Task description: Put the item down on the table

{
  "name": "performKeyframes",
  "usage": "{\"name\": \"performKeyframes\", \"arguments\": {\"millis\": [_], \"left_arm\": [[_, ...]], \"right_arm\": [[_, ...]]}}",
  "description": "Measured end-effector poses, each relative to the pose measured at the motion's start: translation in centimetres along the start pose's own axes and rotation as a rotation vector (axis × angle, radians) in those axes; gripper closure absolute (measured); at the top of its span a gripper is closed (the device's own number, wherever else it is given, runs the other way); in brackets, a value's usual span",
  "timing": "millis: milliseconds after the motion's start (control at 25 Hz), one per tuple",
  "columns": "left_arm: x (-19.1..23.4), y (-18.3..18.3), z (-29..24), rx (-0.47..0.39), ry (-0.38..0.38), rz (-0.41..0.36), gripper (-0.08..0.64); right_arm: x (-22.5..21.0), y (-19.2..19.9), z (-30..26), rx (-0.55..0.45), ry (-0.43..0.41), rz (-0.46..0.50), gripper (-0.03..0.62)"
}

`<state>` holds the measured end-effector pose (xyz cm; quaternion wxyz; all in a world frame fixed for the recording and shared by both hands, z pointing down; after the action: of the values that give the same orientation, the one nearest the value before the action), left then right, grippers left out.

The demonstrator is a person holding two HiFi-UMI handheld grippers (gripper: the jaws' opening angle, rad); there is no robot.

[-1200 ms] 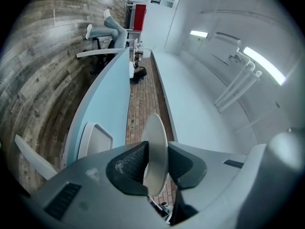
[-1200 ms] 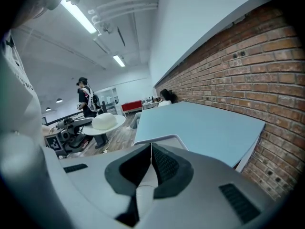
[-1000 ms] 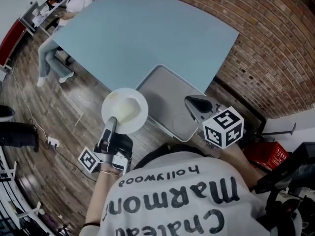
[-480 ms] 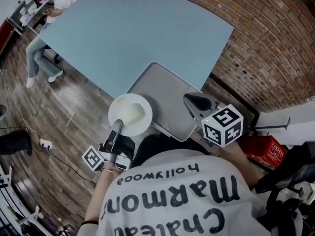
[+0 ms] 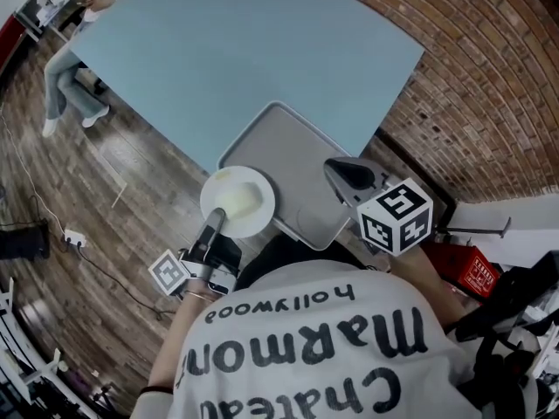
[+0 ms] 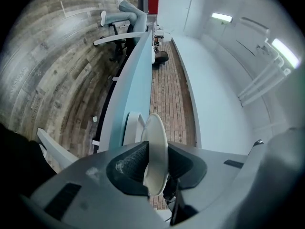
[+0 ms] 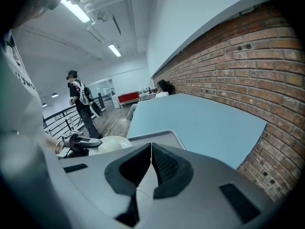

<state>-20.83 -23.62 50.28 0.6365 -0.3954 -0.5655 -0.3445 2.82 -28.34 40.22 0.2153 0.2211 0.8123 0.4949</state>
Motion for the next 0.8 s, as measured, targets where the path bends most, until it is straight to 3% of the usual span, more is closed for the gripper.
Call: {"name": "performKeyframes", "arguments": {"millis": [320, 640, 800], "left_arm": [[1.1, 1.4, -1.1, 0.05, -0.097, -0.077, 0.477], [1.5, 1.8, -1.6, 0.013, -0.157, -0.116, 0.477], [2.4, 2.0, -1.6, 0.011, -0.262, -0.2, 0.477]], "right_arm": [[-0.7, 0.8, -0.4, 0.026, -0.027, -0.009, 0.581], [-1.4, 0.8, -0.2, 0.027, -0.047, -0.007, 0.581], [-1.9, 0.8, 0.1, 0.022, -0.049, -0.006, 0.581]]}}
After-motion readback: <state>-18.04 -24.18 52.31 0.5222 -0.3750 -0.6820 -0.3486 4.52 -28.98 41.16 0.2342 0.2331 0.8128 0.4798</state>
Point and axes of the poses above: the fingertips, and each gripper's own axes: z backward along the fingers, x to its left, y out of its underside, the point moved 3 cm from there along z, backward along the fingers, and after that the axes turned 10 degrees about -x, right-handed, at the moved point
